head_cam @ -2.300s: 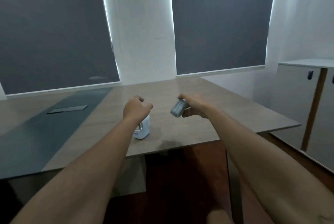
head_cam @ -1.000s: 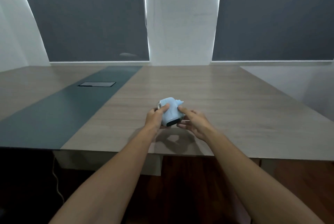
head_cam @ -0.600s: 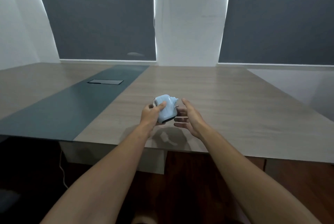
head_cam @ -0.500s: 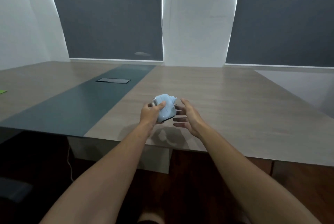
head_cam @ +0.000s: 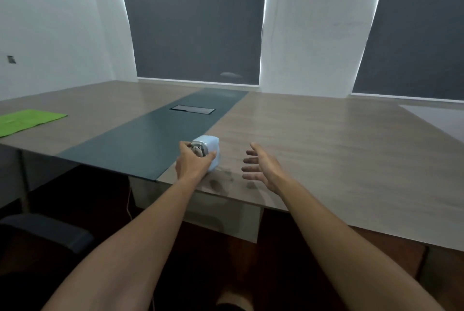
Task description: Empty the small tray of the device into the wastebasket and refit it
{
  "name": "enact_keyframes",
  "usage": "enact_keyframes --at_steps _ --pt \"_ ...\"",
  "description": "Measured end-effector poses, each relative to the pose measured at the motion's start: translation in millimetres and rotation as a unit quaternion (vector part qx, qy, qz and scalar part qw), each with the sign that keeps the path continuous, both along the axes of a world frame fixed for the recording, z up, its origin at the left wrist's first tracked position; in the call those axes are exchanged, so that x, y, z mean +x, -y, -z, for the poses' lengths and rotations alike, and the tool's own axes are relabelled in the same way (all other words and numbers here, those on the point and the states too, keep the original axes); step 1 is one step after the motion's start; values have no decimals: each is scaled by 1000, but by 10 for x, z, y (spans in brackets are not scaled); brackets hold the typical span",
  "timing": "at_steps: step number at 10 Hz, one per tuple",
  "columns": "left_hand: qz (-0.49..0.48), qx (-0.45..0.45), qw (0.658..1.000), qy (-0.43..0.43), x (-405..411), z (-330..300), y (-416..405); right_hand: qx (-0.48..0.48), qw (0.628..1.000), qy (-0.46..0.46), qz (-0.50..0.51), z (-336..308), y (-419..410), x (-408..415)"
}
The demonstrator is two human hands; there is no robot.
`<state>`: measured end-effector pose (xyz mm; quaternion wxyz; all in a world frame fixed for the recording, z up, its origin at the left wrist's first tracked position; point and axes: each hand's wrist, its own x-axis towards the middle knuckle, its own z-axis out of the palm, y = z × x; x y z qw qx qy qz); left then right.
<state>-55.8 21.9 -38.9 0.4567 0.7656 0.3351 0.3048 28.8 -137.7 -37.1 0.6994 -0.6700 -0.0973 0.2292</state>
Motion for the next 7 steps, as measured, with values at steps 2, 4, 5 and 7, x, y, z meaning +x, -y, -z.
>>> enact_keyframes --at_steps 2,4,5,7 --pt "-11 18 1000 -20 26 116 -57 -8 1000 7 10 47 17 38" --pt "-20 42 998 -47 48 188 -9 -9 999 14 30 30 168 87" --pt "-18 48 997 -65 39 176 9 -13 999 27 39 16 287 106" --pt "-49 169 984 -29 129 75 109 -77 987 87 114 -50 592 156"
